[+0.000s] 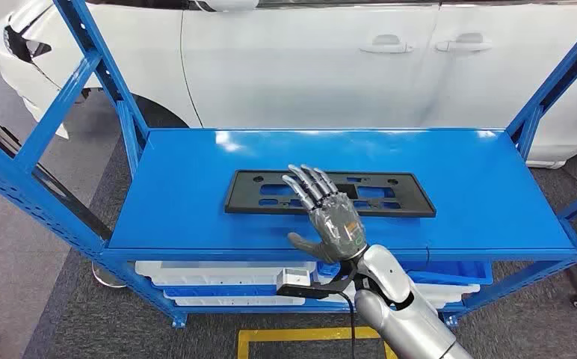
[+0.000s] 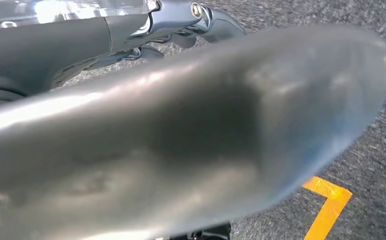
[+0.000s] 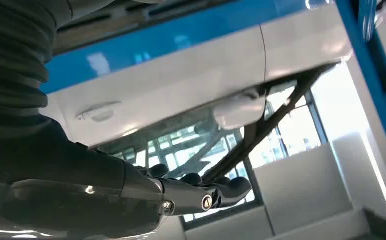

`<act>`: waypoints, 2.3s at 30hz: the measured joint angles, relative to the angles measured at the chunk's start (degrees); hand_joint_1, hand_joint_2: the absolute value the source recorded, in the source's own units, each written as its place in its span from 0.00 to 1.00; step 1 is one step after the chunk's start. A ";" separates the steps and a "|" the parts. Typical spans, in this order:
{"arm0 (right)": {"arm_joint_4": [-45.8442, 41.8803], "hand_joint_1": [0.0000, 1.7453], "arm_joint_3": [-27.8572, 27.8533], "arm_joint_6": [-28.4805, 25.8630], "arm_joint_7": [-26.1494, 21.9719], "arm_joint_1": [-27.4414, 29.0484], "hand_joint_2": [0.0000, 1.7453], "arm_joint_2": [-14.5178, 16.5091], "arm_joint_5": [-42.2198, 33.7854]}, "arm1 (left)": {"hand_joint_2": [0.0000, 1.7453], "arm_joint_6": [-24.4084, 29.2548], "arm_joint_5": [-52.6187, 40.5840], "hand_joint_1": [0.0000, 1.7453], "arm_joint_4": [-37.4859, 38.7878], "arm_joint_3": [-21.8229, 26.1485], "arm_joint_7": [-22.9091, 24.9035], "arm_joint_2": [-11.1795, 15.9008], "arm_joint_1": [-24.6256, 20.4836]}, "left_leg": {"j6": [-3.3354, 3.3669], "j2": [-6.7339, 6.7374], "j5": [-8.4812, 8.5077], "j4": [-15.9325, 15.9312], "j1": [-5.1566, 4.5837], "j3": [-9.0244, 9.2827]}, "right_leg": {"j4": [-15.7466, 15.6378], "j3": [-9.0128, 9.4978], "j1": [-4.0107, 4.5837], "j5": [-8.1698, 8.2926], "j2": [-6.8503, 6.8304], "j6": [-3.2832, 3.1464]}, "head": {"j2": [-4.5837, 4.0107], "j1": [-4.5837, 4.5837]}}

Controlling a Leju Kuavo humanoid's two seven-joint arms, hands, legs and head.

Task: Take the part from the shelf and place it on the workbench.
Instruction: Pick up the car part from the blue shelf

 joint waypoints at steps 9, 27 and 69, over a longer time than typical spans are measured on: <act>7.70 0.00 4.65 -0.19 -0.83 -2.58 1.00 0.49 0.62 | 0.00 0.05 0.02 0.00 0.01 -0.29 -0.39 -0.01 -0.26 | 1.77 -0.04 0.47 -0.54 0.32 0.51 | 14.92 -7.59 -0.45 -7.22 -0.14 1.76 | 0.00 0.31; 25.47 0.00 12.21 -7.35 0.24 -9.49 1.00 8.46 2.96 | 0.00 -0.52 0.02 0.00 0.01 -1.45 -1.36 -0.21 -0.29 | -1.27 -0.08 -6.60 14.32 0.19 -5.39 | -0.96 -1.93 -0.09 2.53 -0.36 -1.49 | 0.00 0.33; 47.36 0.00 -2.28 -11.28 12.46 -16.55 1.00 17.48 23.48 | 0.00 -2.07 0.02 0.00 0.01 -6.19 -1.51 0.89 -0.89 | 1.23 -0.08 -0.48 -0.41 0.40 1.56 | 8.39 -6.09 -0.18 -2.88 -0.26 1.33 | 0.00 1.03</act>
